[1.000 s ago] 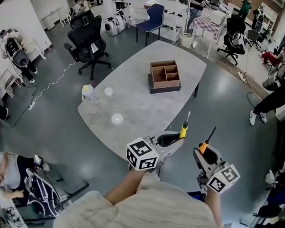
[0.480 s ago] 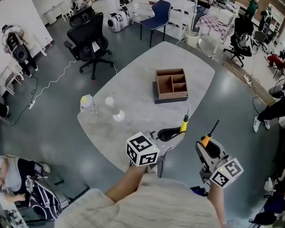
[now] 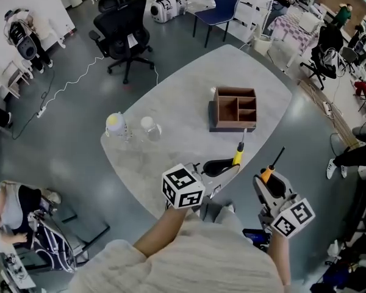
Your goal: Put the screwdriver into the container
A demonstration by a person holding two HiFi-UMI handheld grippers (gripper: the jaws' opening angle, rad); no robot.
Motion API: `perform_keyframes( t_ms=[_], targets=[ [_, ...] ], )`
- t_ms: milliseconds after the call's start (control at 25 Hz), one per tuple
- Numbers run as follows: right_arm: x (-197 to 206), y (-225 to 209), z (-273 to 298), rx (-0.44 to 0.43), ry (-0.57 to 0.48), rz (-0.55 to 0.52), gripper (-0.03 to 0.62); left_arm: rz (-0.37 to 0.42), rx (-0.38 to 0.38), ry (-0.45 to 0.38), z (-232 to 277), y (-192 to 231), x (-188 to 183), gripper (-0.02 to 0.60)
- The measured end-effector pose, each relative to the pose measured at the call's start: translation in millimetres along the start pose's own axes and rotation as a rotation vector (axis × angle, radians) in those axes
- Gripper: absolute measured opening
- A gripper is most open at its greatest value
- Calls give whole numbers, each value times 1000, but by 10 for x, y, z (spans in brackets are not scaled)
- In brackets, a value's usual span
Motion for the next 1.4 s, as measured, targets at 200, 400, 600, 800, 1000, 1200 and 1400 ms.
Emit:
perform_keyframes(
  t_ms=[200, 400, 600, 800, 1000, 1200, 1400],
  targets=[
    [53, -192, 298, -77, 10, 7, 124, -35, -53, -30, 14, 233, -51, 74],
    [39, -566, 553, -148, 3, 10, 124, -51, -121, -70, 184, 488, -208, 74],
    [22, -1090, 687, -205, 3, 13, 124, -43, -187, -99, 582, 720, -363, 74],
    [-60, -1680, 753, -253, 5, -5, 124, -37, -252, -136, 1077, 976, -578, 74],
    [-98, -2074, 831, -284, 7, -29, 124, -44, -297, -158, 1378, 1172, -707, 74],
    [-111, -2319, 939, -325, -5, -31, 124, -60, -357, -167, 1528, 1355, -768, 74],
    [-137, -2494, 1024, -359, -15, -22, 124, -63, -416, -167, 1704, 1558, -767, 74]
  ],
)
Point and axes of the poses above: the fingertips, and each gripper's own axes: z forward along the fingers, y to its left, x out of its underside, the point moved 4 cm from there along -z, backward along the fingers, and after that the axes turned 15 degrees about -z, right-handed, at the moved point
